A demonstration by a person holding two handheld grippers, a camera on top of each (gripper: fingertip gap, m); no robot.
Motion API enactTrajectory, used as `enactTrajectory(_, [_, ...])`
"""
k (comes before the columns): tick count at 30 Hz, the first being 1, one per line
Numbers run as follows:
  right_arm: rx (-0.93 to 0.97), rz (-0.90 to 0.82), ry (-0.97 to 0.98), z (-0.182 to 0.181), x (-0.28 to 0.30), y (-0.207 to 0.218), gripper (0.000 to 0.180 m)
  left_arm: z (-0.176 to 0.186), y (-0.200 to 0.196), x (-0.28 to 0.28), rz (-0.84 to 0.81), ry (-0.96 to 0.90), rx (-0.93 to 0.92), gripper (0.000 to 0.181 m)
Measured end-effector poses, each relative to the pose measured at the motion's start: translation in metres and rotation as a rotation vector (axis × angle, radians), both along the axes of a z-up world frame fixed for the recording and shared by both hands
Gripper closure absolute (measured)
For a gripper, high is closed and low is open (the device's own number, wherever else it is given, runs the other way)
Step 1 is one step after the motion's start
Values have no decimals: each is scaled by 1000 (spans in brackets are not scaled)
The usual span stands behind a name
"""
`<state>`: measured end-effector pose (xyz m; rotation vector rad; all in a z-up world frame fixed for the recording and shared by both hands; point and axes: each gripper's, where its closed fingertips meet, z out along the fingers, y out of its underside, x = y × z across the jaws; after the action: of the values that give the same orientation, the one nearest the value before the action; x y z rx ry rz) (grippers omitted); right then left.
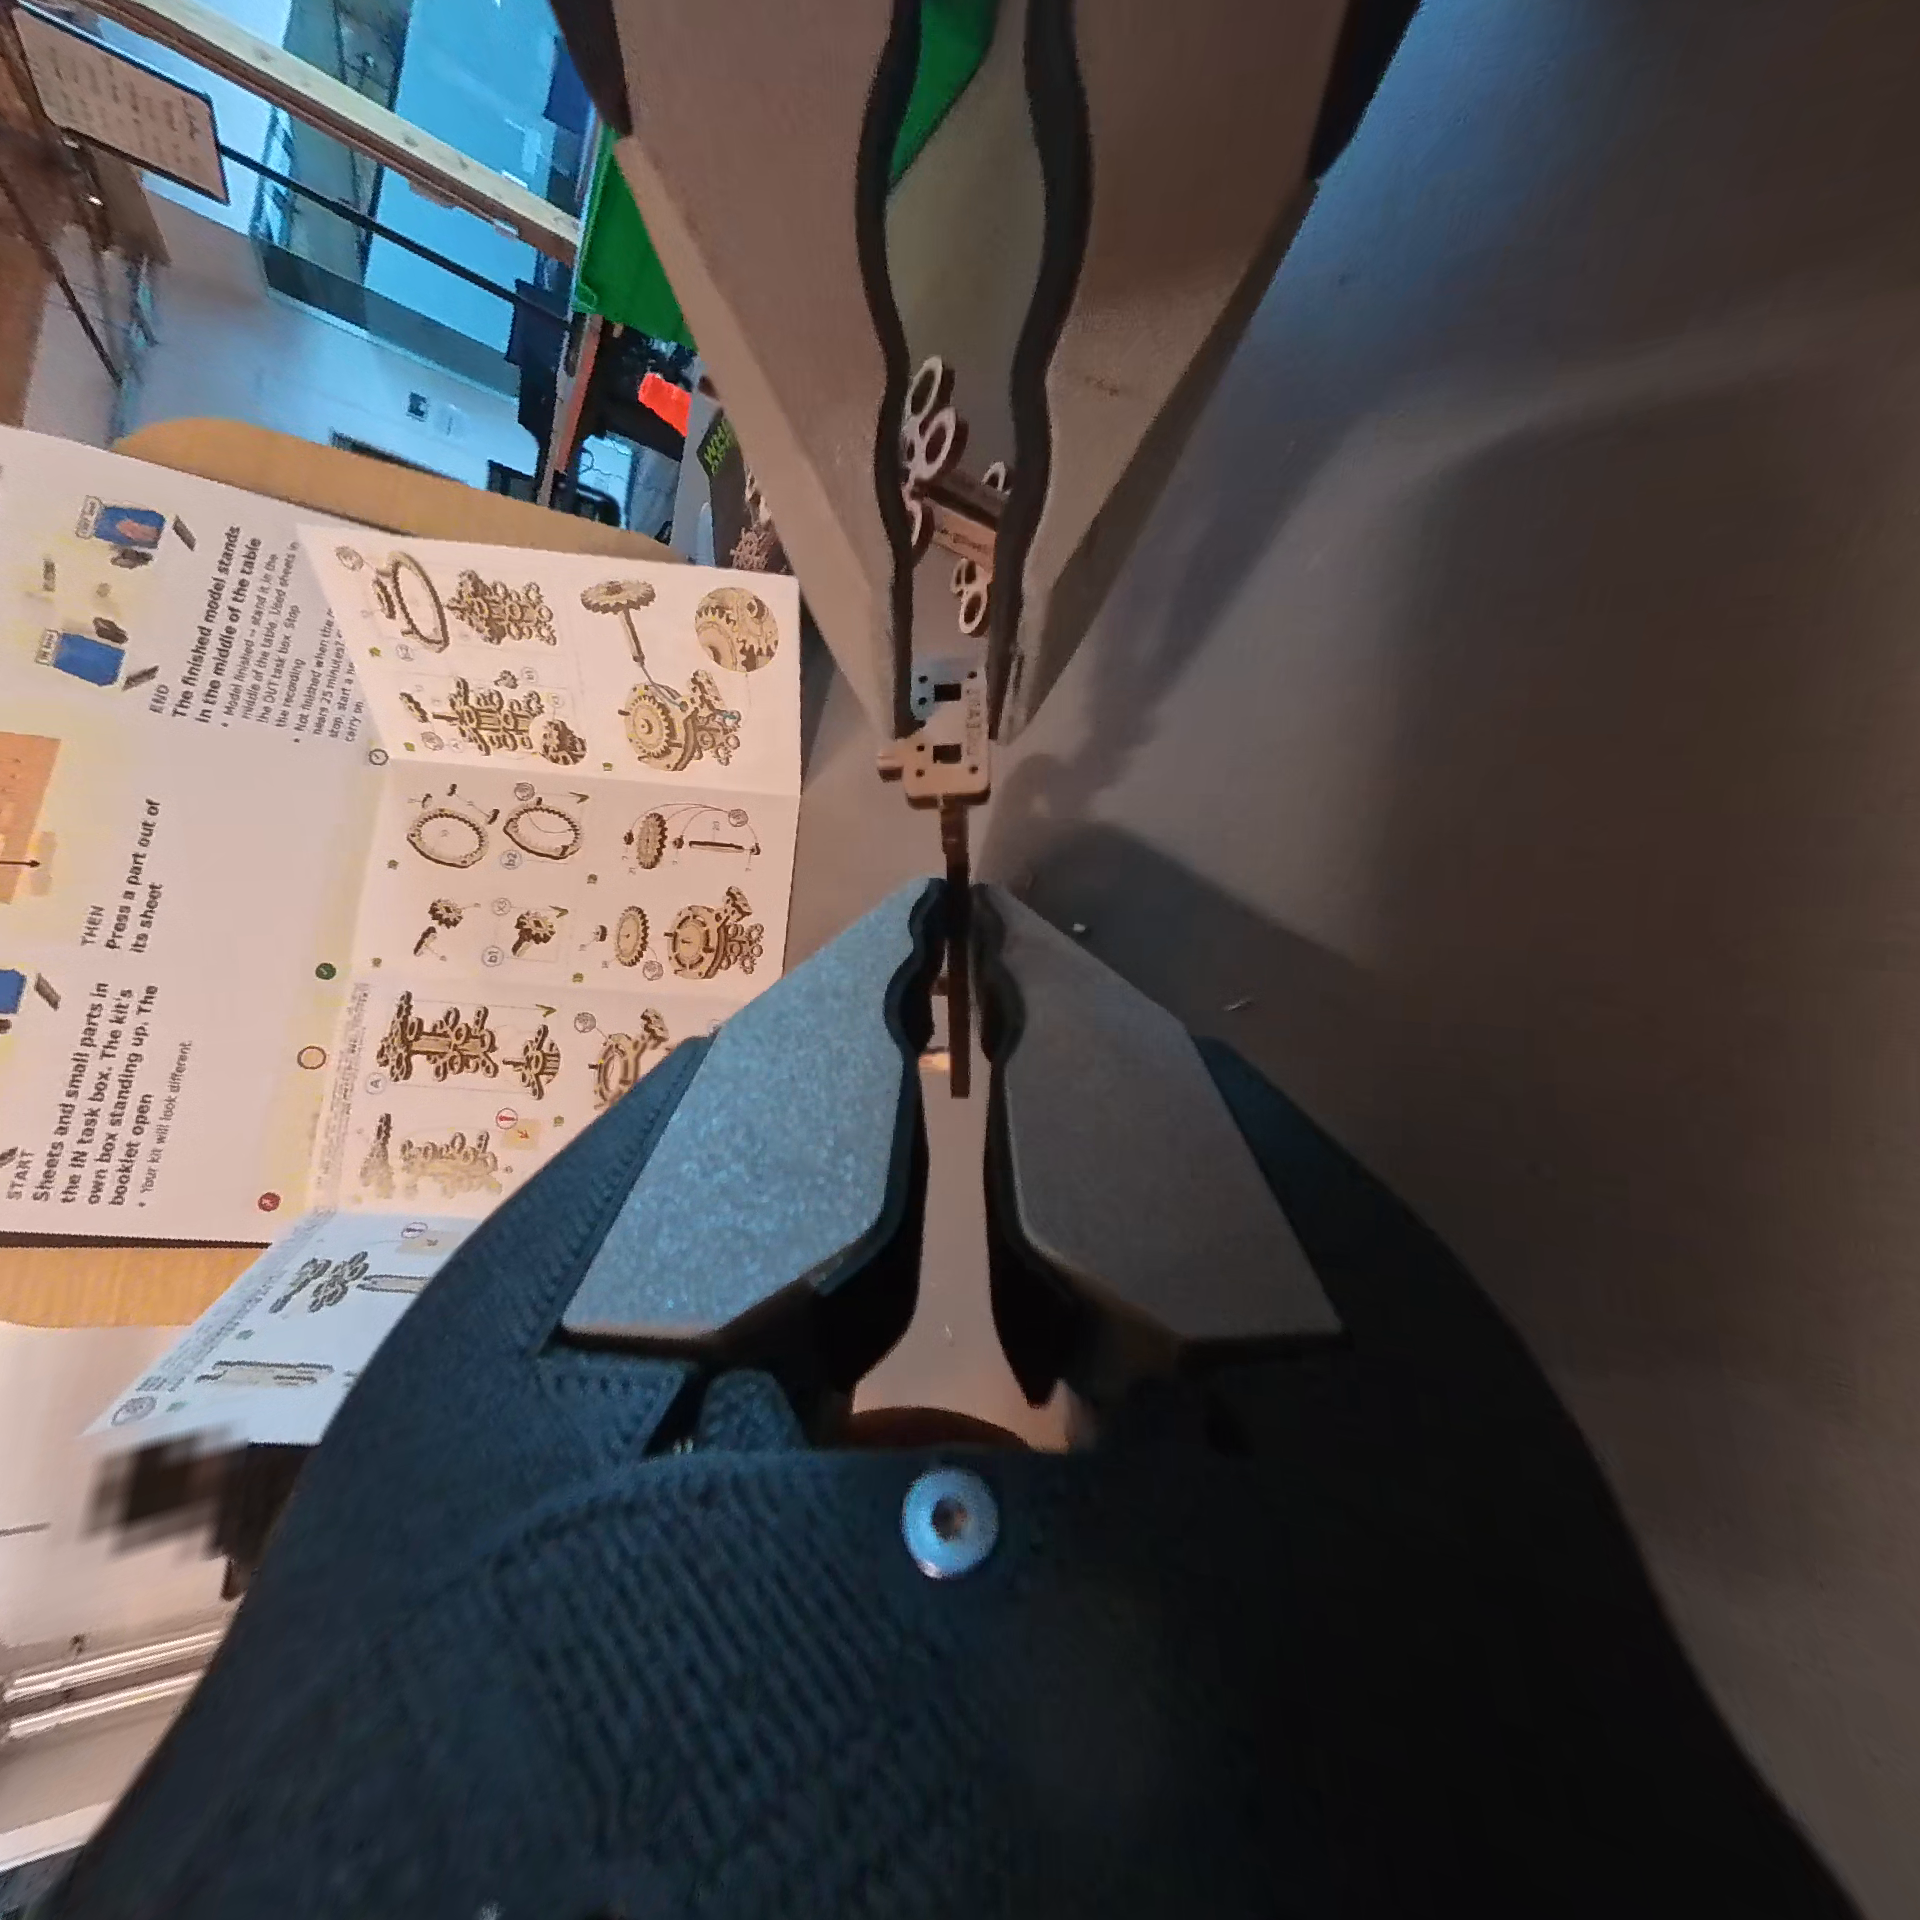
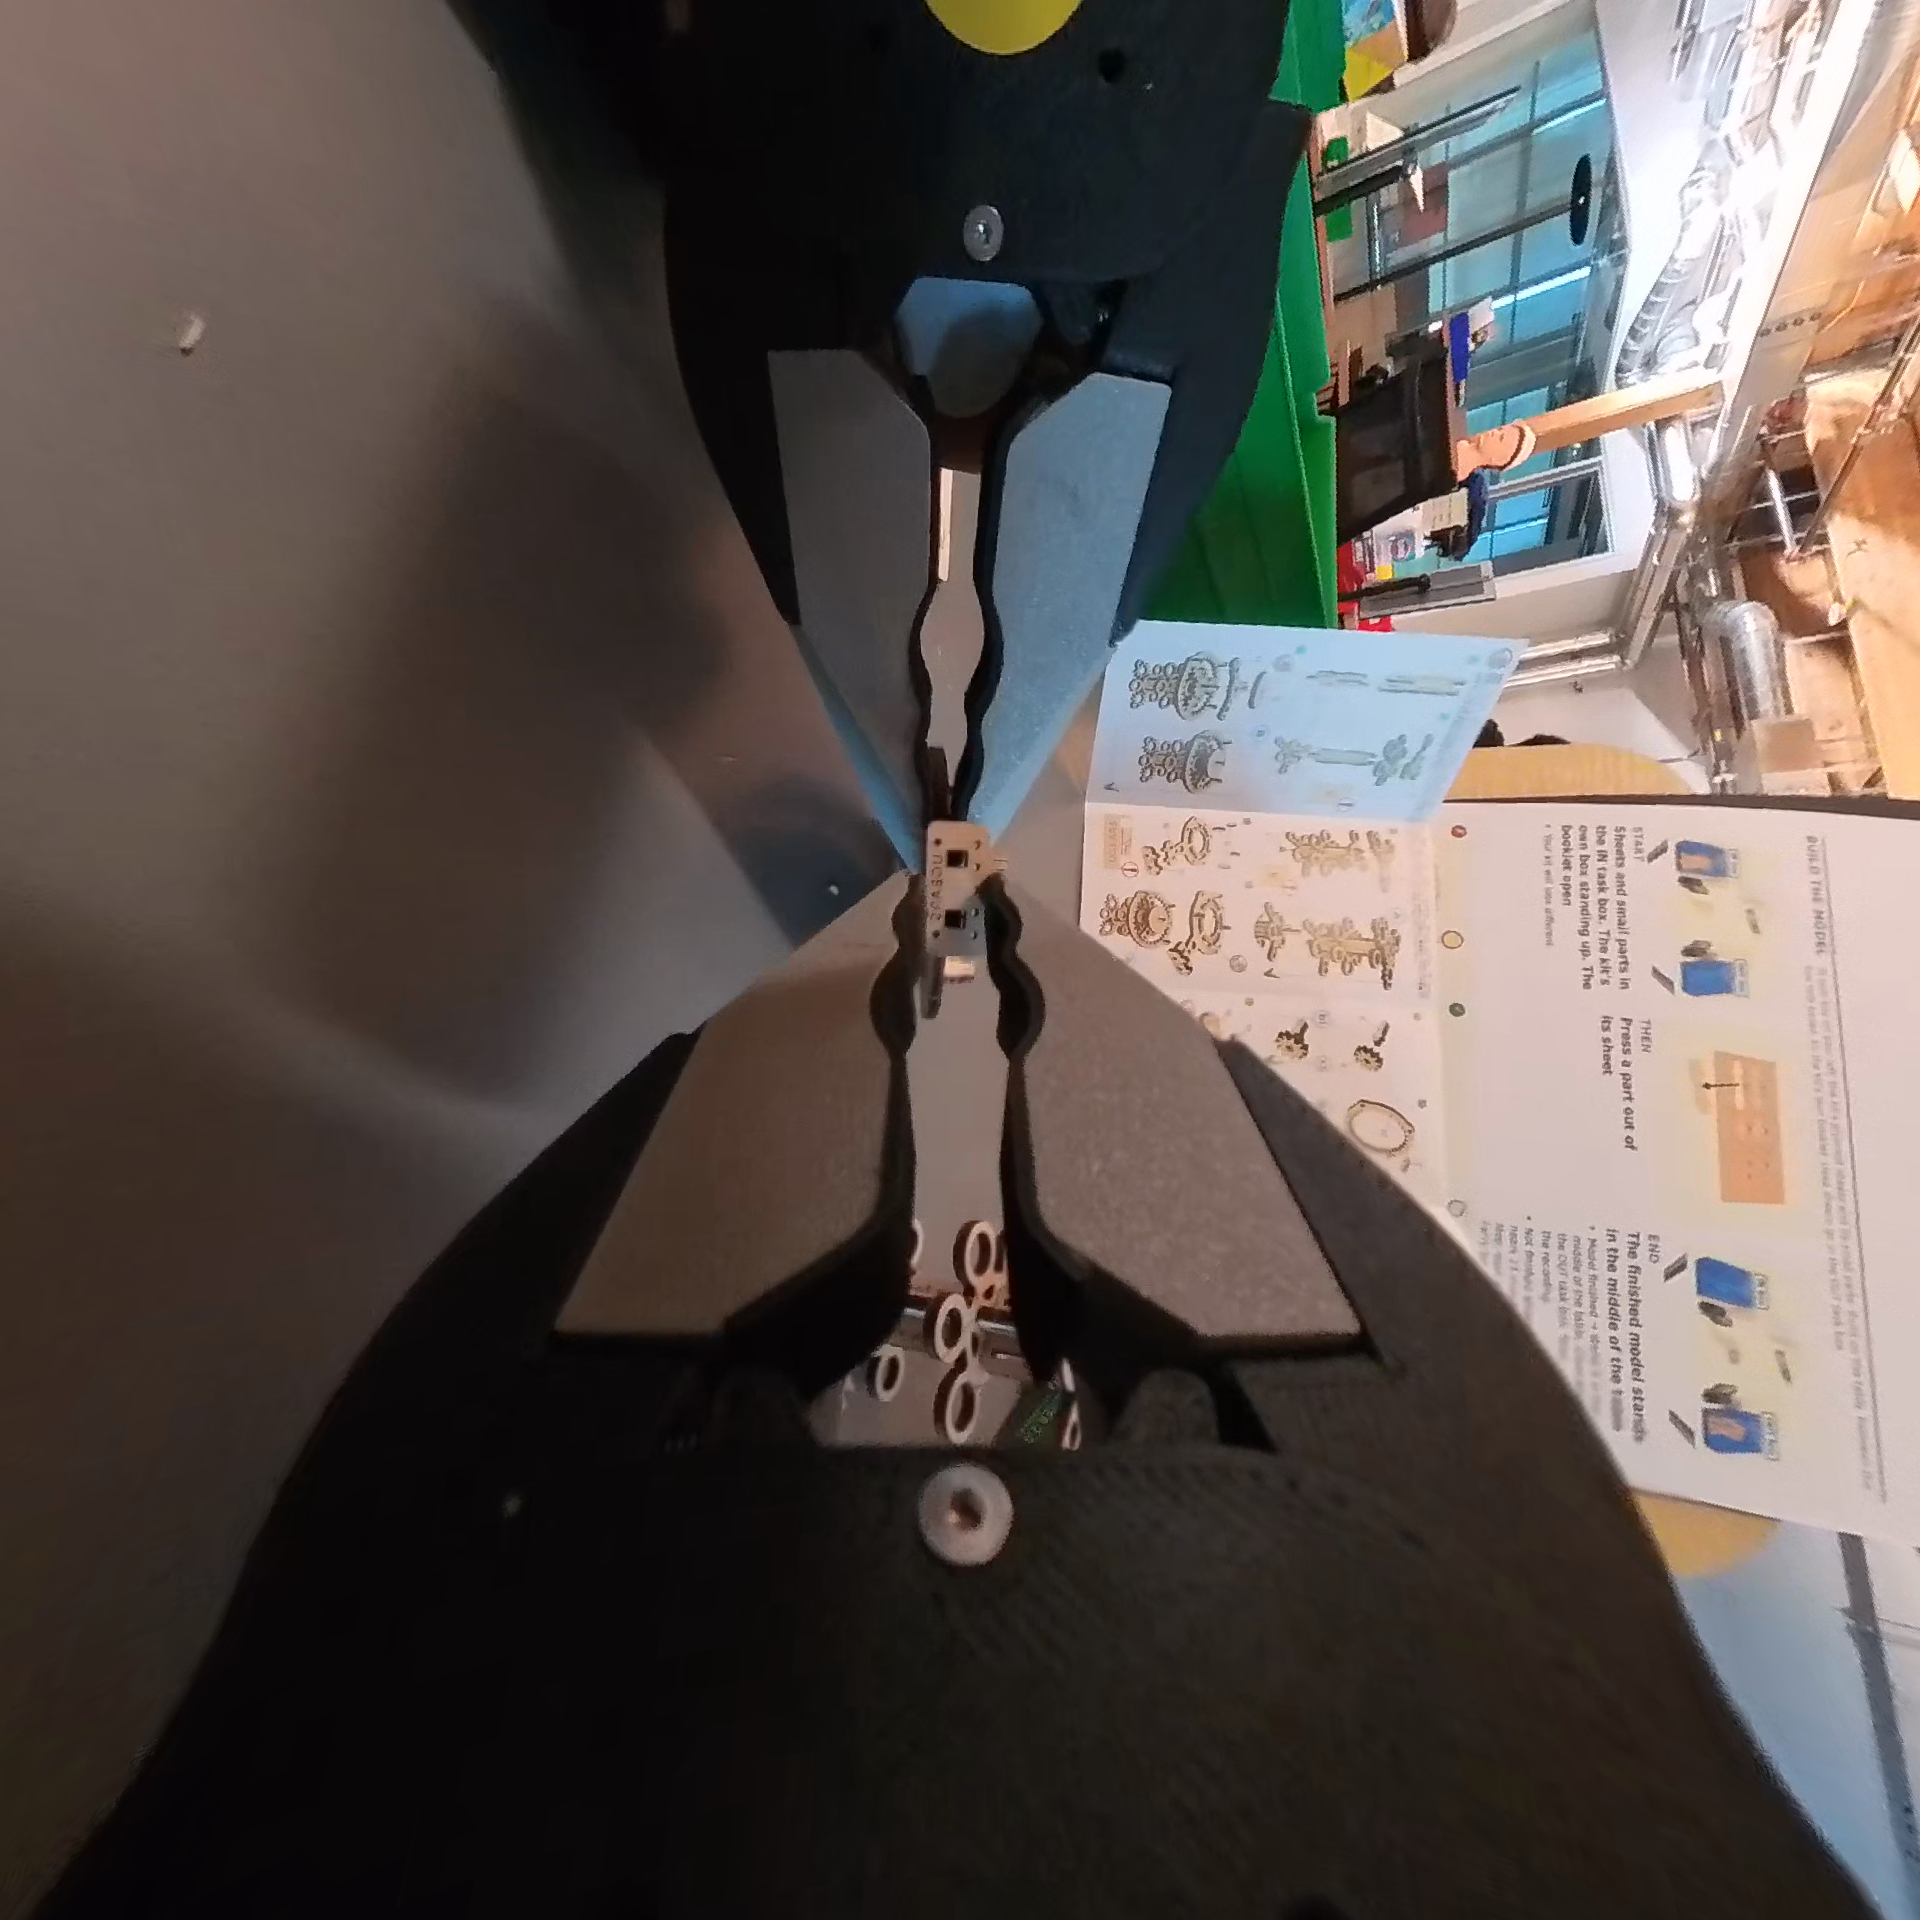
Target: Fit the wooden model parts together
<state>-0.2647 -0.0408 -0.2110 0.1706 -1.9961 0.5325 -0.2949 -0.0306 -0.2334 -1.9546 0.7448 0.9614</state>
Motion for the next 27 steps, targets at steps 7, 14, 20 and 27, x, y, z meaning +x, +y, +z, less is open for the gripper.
enactTrajectory(7, [125, -31, 81, -6, -1, 4, 172, -3, -2, 0, 26, 6, -26, 181])
enactTrajectory(14, [144, -40, 89, -8, -2, 4, 172, -4, -2, -1, 44, 28, -36, 181])
enactTrajectory(20, [126, -64, 101, -6, -6, 5, 172, -3, -2, -3, 62, 14, -26, 181])
enactTrajectory(27, [-51, -71, 70, 9, -14, 6, 171, 7, 3, -12, 76, -40, 54, 181])
